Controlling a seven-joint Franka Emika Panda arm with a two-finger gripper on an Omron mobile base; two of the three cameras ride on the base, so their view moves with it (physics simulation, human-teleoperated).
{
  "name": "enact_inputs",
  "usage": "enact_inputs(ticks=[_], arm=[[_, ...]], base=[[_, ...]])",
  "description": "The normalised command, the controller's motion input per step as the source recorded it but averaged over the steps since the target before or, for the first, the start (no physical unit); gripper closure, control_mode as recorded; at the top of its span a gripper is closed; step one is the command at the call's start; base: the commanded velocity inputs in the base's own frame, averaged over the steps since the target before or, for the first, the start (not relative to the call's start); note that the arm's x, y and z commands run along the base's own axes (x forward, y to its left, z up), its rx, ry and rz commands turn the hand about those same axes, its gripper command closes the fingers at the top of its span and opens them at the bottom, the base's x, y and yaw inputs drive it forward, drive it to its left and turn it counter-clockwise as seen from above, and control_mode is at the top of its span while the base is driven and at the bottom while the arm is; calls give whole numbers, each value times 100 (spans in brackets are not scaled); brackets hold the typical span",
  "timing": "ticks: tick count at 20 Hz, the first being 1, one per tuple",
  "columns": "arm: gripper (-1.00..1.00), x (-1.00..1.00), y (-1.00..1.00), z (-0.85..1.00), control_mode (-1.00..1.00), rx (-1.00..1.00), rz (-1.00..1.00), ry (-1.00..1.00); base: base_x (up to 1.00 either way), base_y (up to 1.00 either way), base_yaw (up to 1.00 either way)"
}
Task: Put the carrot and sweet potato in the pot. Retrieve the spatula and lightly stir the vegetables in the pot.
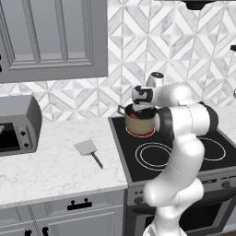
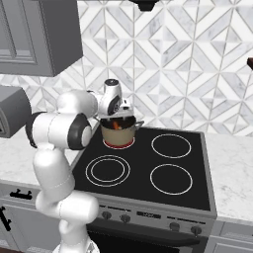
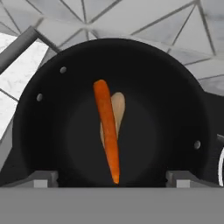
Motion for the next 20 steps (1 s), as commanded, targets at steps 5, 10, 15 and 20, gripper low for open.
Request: enact_inputs(ticks=[5,10,15,20], arm=[[-100,-78,50,23,-100,0,0,-3],[-100,-84,98,3,-100,0,0,-2],[-100,-83,100,0,-100,0,0,3],[-100,-72,97,-4,-100,0,0,12]], base=[[0,0,0],[0,0,0],[0,0,0],[0,0,0]])
